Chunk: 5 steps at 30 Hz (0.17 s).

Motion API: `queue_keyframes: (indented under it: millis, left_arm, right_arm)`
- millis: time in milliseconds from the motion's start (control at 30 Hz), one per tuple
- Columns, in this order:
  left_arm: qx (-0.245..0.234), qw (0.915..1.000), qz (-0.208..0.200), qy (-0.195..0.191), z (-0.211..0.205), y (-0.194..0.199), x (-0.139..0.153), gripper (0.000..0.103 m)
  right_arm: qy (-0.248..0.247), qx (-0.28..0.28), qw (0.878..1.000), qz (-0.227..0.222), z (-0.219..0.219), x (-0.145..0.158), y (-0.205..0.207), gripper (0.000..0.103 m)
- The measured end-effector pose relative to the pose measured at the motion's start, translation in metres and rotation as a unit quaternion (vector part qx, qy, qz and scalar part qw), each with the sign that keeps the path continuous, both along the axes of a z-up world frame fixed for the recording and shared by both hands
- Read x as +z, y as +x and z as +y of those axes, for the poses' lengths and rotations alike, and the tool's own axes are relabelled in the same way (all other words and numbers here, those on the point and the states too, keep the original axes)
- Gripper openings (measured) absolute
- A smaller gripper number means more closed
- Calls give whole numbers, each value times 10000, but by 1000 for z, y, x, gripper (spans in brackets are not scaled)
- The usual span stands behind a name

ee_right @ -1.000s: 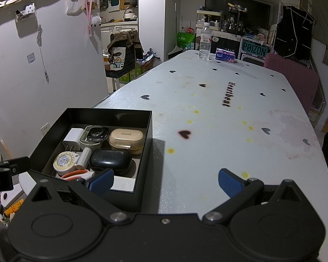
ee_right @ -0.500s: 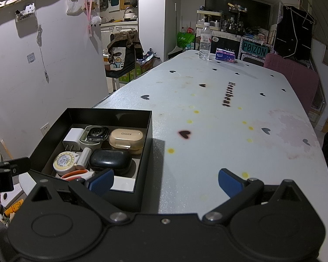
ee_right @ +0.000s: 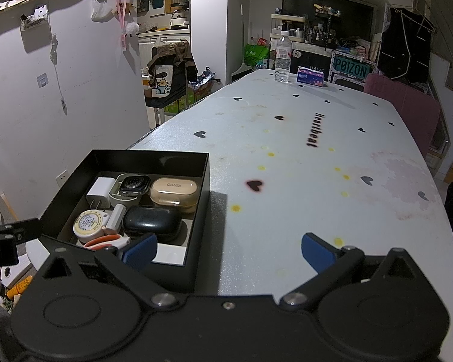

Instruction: Organize rigid objects

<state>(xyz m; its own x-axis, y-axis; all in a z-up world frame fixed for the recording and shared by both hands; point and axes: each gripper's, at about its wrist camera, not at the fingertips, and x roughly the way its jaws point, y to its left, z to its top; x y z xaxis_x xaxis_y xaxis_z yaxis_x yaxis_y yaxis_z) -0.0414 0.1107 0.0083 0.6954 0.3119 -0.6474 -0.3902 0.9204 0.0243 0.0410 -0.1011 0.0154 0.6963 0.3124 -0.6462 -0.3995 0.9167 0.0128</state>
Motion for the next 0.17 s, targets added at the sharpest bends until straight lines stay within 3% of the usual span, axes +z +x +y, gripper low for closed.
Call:
queue_keyframes:
  millis: [167]
  left_arm:
    - [-2,10000,0,11,0,-1,-1,103]
  right_arm:
    - [4,-5,10000,3,0,0,0,103]
